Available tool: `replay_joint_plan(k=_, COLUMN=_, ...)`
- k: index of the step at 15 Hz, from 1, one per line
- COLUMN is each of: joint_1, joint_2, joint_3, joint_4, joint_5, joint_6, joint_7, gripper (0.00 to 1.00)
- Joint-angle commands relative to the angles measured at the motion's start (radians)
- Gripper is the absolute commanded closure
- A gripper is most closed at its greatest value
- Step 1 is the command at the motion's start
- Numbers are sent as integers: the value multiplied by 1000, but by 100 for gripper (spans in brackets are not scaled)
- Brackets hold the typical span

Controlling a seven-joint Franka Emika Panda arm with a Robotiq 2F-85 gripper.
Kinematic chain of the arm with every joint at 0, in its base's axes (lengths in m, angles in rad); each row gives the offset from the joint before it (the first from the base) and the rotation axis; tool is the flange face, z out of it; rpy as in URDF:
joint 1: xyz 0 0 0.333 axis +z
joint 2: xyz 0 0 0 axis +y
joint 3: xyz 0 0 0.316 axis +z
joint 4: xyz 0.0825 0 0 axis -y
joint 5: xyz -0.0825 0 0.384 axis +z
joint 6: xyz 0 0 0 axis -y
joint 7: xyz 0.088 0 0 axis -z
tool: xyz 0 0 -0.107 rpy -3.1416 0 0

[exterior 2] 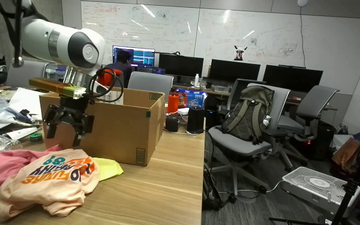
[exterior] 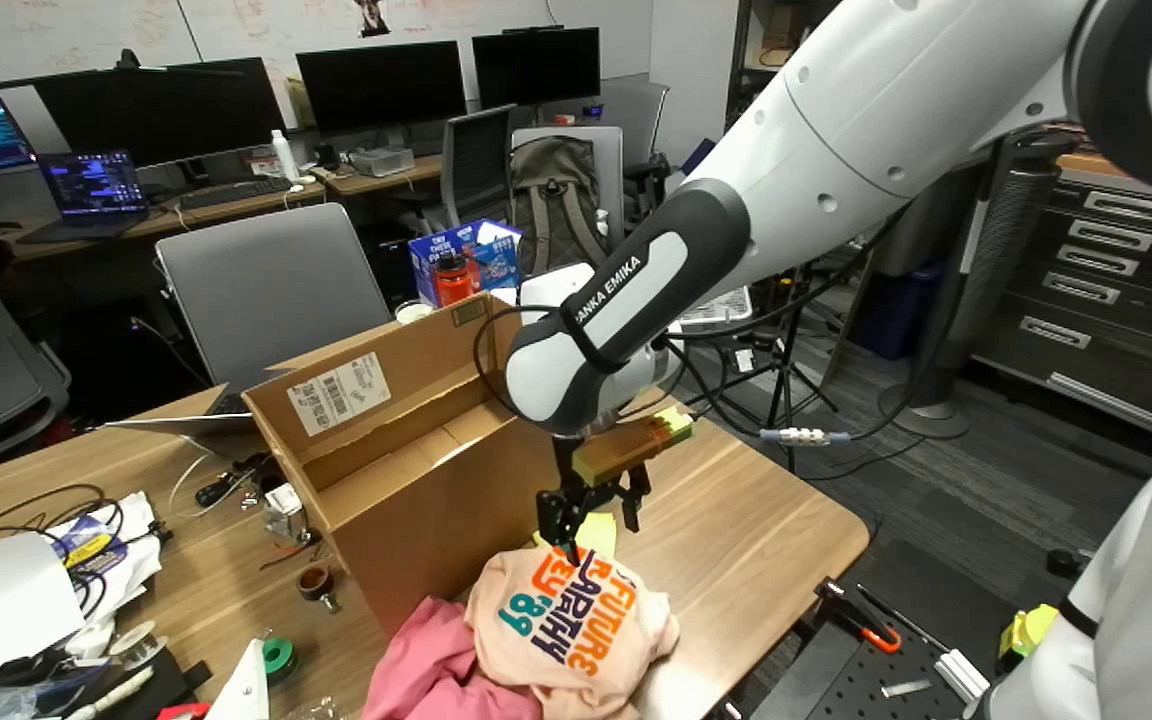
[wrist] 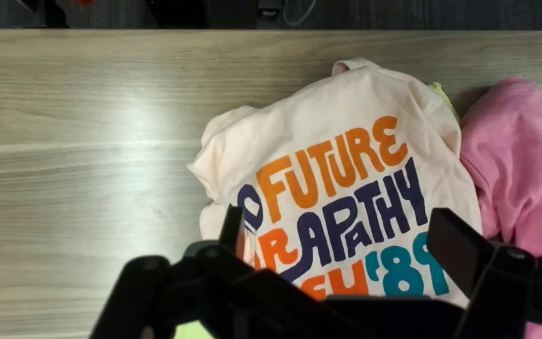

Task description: Put the three objects into the cardboard box

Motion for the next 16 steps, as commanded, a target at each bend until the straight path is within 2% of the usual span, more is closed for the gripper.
replay_joint_plan(k=1, joint_1=-3, joint_2=-1, joint_3=2, joint_4=-8, joint_5=52, joint_6=24, joint_7=-29, gripper=0)
replay_joint_plan(k=9, joint_1=-13, joint_2=61, joint_3=-22, joint_4=-39, joint_5=31, joint_6=84, joint_7=-21, gripper=0)
replay_joint_plan(k=16, joint_1=-4, joint_2=163, joint_3=-42, joint_4=-11, joint_5=0, joint_6=189, joint_7=-2, gripper=0)
